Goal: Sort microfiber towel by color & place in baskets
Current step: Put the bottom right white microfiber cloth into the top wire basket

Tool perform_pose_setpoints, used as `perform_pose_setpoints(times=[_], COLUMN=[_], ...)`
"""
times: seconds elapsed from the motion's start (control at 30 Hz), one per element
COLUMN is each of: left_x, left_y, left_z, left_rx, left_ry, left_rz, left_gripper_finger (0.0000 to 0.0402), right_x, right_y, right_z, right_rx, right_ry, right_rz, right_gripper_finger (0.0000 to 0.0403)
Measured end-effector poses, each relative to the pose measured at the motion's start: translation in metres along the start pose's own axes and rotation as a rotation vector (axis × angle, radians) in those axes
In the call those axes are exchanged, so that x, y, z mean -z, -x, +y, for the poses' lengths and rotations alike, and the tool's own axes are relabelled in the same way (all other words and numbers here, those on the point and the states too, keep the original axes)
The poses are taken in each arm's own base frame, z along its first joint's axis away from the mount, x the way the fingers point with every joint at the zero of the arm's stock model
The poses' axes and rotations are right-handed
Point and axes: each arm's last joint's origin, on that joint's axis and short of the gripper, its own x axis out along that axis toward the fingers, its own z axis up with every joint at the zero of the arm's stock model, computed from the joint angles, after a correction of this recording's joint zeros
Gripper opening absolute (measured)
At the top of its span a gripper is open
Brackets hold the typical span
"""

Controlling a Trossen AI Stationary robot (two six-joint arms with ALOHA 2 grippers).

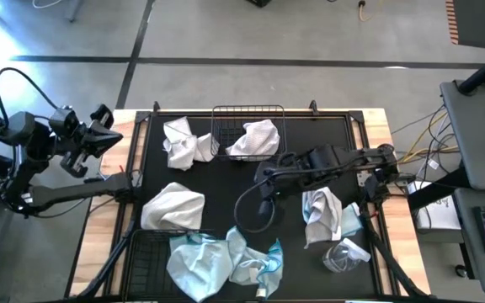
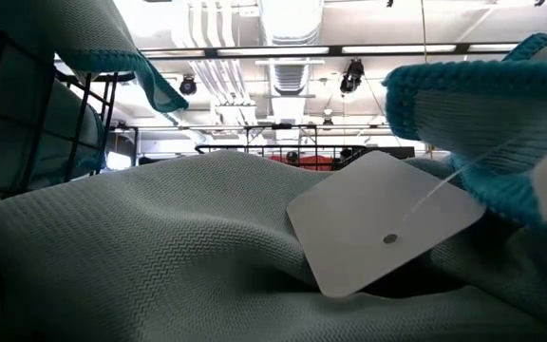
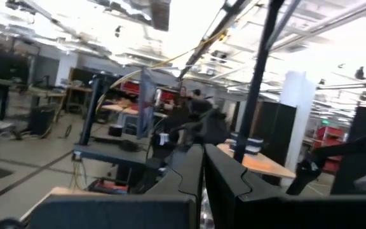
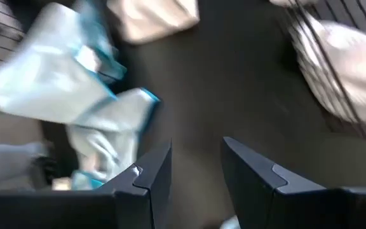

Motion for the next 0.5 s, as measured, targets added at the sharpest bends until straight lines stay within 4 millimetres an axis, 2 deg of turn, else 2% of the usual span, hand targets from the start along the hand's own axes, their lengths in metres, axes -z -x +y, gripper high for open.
perform_pose_setpoints(times=[0.5], left_x=[-0.0005], left_y=[0.0004], left_z=[-0.0041], left_rx=[0.123], left_ry=[-0.012], left_rz=[0.025], left_gripper_finger=[0.0000], right_x=[-0.0011], right_y=[-0.0038], right_z=[-0.0072], right_rx=[0.128], right_ry=[-0.119], right_rz=[-0.045], right_gripper_finger=[0.0128])
